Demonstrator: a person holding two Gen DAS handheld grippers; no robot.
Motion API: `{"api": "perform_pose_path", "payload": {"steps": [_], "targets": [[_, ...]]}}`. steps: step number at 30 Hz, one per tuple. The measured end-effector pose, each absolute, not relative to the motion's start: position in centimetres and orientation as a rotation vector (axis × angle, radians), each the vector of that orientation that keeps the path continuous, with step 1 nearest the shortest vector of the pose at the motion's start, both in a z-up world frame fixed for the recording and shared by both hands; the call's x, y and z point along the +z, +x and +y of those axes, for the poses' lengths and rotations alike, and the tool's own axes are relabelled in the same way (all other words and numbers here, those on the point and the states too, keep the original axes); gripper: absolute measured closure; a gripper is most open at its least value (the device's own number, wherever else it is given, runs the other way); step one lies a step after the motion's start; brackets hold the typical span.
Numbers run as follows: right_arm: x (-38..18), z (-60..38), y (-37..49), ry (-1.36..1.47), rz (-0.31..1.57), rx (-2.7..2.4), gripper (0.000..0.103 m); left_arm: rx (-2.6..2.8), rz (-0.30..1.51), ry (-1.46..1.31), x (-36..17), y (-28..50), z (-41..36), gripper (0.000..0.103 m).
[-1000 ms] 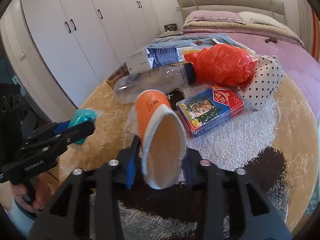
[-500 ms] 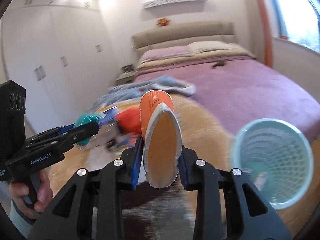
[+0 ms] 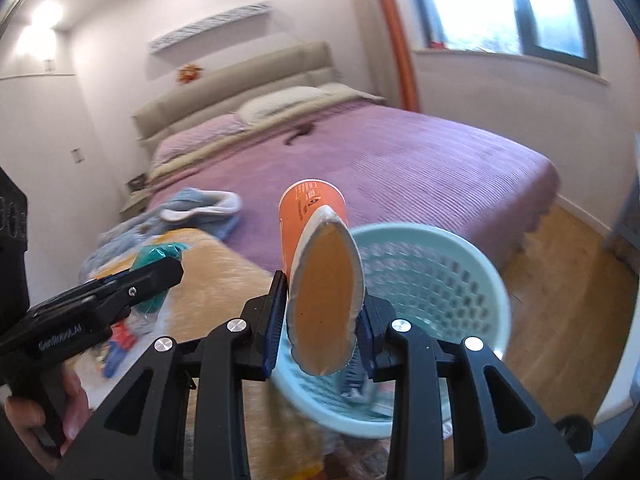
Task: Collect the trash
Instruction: 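Drop the teal packet and orange cup into the blue basket with both tools, then grasp the white milk carton with the left tool while the right tool grasps the red bag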
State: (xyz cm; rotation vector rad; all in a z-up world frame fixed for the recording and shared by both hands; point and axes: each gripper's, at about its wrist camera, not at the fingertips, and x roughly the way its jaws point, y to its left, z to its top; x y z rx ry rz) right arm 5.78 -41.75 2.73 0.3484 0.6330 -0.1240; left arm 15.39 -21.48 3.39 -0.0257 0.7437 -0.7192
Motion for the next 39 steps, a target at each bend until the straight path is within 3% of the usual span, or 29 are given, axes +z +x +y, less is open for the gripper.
{"api": "perform_pose_path", "payload": {"steps": [10,15,17,39], "targets": [[-2.3,-46.3,7.5,0.45,0.774,-0.263,0.069,-0.755,0.867,0.041,-1.8,17.5,-27.4,0.064],[-3.5,-47.4,7.6,0.487,0.794,-0.282,0.063,-0.766,0.868,0.026,-1.9,17.5,-27.5,0.036],[-3.8,-47.7,7.7,0.497,0.796,-0.28,0.062,-0.77,0.857,0.018,-1.6,17.2,-26.9,0.032],[2.8,-36.7,7.2,0.346,0.694,-0.055,0.059,-0.593,0.635,-0.131,6.9,11.9,-10.9,0.032]]}}
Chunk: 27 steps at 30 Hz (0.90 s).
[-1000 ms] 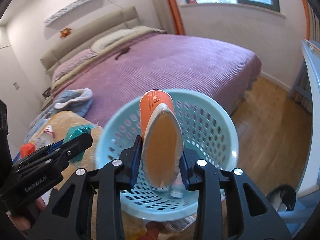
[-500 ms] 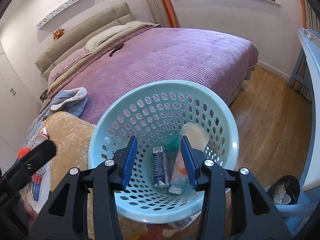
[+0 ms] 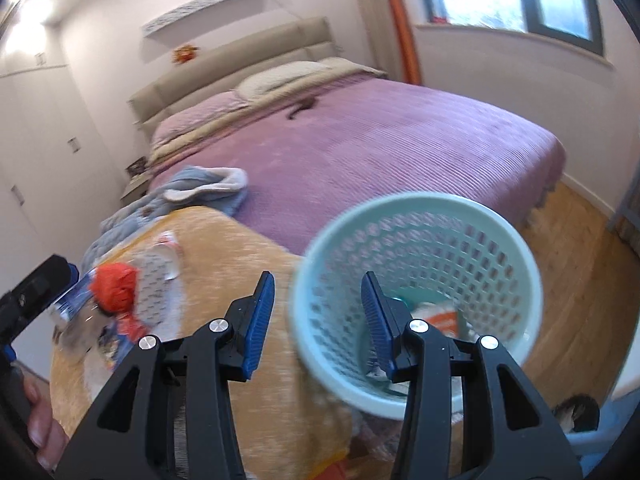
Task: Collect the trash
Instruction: 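Grasp the white milk carton with the left tool while the right tool grasps the red bag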
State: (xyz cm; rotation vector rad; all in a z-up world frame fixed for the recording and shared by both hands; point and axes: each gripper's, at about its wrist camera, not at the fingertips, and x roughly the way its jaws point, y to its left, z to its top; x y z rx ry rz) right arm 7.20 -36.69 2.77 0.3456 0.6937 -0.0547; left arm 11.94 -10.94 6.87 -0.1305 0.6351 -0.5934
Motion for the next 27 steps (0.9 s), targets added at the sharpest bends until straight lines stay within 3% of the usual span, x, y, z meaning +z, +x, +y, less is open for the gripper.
{"api": "perform_pose_path", "payload": {"steps": [12,20,27], "targets": [[6.7,-24.2,9.8,0.157,0.565,0.237,0.039,-0.23,0.657,-0.213,8.5,14.0,4.7,0.025],[6.0,-17.3,15.1,0.094,0.639,0.421,0.038,-0.122,0.751,-0.318,5.8,18.8,12.1,0.025],[3.7,-14.4,19.0,0.052,0.726,0.468,0.036,-0.123,0.843,-0.316,2.9,21.6,11.8,0.025]]}}
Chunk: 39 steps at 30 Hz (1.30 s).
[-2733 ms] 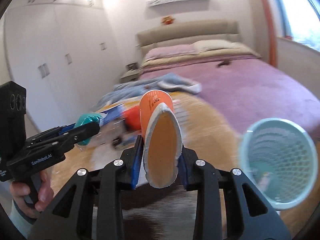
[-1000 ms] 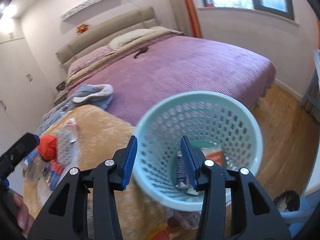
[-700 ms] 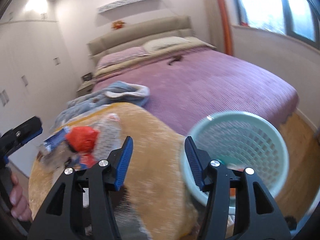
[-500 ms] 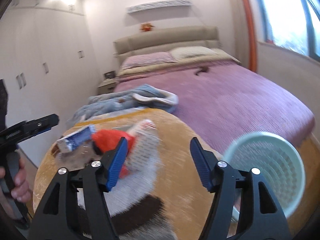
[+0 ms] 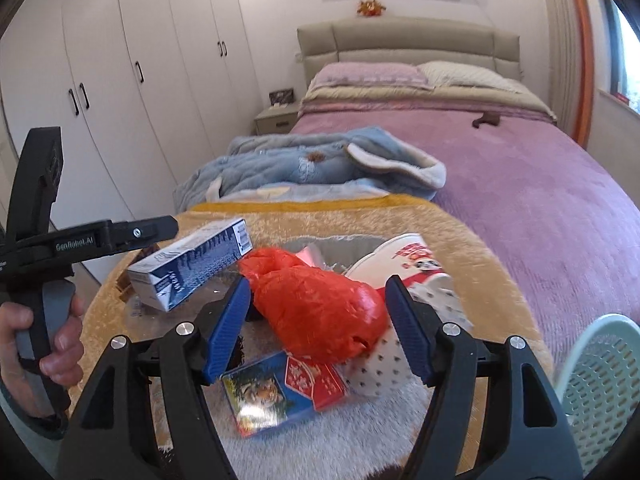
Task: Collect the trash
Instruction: 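Grasp the white milk carton with the left tool while the right tool grasps the red bag, then carry the carton and red bag to the basket and release both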
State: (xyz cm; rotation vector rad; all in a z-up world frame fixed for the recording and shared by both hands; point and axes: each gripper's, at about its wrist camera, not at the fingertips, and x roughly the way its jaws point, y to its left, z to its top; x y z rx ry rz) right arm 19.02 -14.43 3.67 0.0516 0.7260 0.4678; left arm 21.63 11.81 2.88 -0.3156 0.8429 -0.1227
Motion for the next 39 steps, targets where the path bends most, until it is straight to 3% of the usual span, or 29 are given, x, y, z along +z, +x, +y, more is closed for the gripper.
{"api": "perform_pose_path", "payload": {"steps": [7,15,17,19,22,27,39], "targets": [[1.2,-12.8,20.9,0.036,0.816,0.502,0.031,-0.06,0.939,-0.188,0.5,22.7,10.1,0.026],[0.5,-11.9,20.5,0.009,0.843,0.507,0.032,-0.052,0.96,-0.154,-0.2,22.1,9.3,0.05],[0.3,-11.5,20.2,-0.021,0.848,0.496,0.037,-0.046,0.95,-0.148,-0.1,21.8,9.1,0.05],[0.2,-11.2,19.9,-0.057,0.848,0.476,0.066,-0.054,0.93,-0.149,0.2,21.3,8.8,0.051],[0.3,-11.5,19.6,-0.036,0.846,0.481,0.076,-0.063,0.89,-0.154,1.0,20.3,8.5,0.051],[1.5,-13.0,18.5,0.03,0.806,0.488,0.082,-0.108,0.793,-0.183,3.2,18.4,8.2,0.051],[6.7,-19.7,13.3,0.198,0.661,0.436,0.082,-0.199,0.612,-0.155,8.6,13.8,4.7,0.051]]}}
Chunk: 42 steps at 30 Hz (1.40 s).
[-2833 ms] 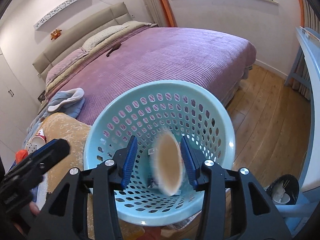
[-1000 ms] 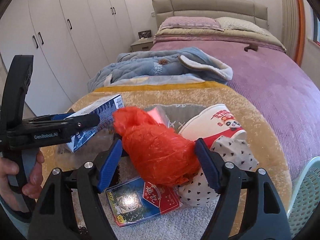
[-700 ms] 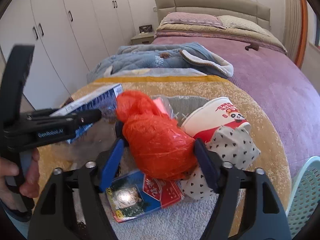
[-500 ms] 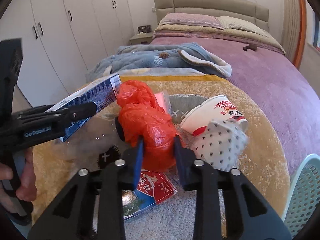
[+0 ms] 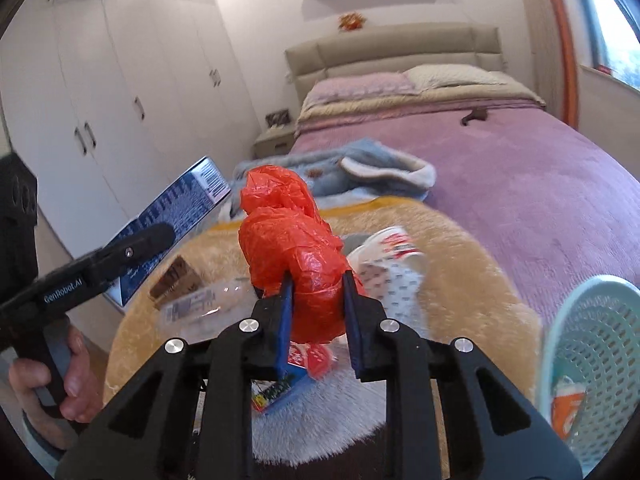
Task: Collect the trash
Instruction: 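Carry the carton and red bag to the basket and release both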
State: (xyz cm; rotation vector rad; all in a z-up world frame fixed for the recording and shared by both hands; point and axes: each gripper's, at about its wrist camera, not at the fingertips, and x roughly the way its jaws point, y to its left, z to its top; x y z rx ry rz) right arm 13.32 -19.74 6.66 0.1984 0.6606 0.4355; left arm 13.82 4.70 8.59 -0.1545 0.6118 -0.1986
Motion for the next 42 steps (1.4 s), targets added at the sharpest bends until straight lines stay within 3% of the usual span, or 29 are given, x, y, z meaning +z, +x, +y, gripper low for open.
{"api": "perform_pose_path", "payload": {"steps": [16,36,38,42], "targets": [[9.1,-34.5,5.7,0.285,0.54,0.083,0.082,-0.5,0.576,-0.101,9.3,12.5,-8.6,0.051],[-1.1,-48.2,5.5,0.504,0.737,-0.234,0.08,-0.725,0.821,0.022,0.9,16.6,-26.2,0.05],[-1.6,-48.5,5.6,0.503,0.745,-0.248,0.08,-0.726,0.834,0.022,0.1,16.7,-26.4,0.049],[-2.4,-49.1,6.1,0.517,0.769,-0.244,0.075,-0.708,0.835,0.019,-0.5,16.6,-26.3,0.034]]}}
